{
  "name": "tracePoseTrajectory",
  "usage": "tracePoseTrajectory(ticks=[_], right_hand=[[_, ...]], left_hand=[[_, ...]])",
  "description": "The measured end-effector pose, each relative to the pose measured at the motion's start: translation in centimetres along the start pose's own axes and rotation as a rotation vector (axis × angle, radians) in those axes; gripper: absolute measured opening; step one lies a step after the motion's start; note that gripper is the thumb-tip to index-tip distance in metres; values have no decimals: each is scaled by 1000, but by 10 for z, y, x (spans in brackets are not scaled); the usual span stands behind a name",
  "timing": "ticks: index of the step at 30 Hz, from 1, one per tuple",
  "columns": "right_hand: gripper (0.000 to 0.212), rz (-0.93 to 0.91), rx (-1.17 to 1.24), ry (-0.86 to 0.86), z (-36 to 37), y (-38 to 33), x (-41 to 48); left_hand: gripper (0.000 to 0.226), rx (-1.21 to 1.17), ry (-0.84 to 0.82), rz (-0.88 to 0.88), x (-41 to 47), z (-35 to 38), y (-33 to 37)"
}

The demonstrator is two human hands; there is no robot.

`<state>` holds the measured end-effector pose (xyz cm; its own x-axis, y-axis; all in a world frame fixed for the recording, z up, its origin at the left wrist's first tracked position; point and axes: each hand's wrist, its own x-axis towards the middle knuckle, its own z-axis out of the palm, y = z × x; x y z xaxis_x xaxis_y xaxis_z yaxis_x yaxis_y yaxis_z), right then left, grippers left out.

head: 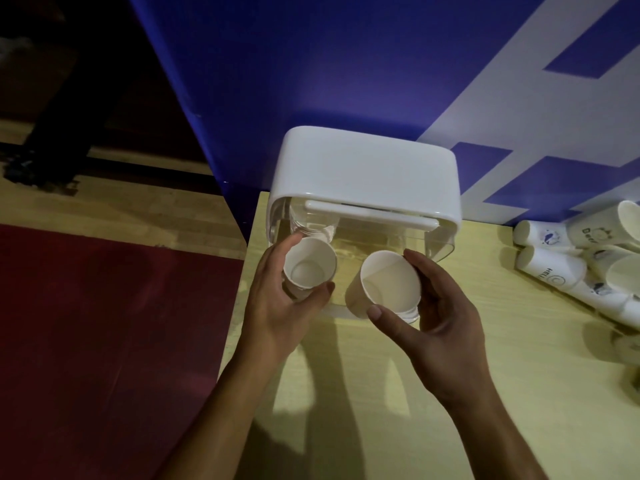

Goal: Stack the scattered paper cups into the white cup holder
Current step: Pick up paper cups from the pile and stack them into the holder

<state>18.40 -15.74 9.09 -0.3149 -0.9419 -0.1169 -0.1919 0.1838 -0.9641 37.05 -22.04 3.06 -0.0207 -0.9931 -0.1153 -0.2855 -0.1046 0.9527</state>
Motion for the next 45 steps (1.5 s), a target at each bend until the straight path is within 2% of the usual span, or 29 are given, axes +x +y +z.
tracePoseTrajectory(ticks=[5,10,13,18,22,25,35,45], right_hand=[[76,-83,39,49,5,-11,0],[72,-211,83,74,19,-28,4],[79,-242,42,66,34,-30,11],[77,-301,-56,11,58,-25,22],[78,-290,-129,-3,66,-9,25],[79,-289,-170,-10,68,-2,24],[77,-287,-309,-70,74,21,29],[81,-237,-333,-96,79,33,33]], left_hand=[[78,-66,-33,41,-2,-6,-1],[58,-183,74,87,-11,-21,11],[52,-232,71,107,-12,-27,27],[52,-210,49,129,-3,-28,36],[33,-183,37,119,-3,-25,38],[29,-139,29,129,-4,-24,38],[34,-29,49,27,4,-20,8],[33,-59,35,-3,6,-18,-3]])
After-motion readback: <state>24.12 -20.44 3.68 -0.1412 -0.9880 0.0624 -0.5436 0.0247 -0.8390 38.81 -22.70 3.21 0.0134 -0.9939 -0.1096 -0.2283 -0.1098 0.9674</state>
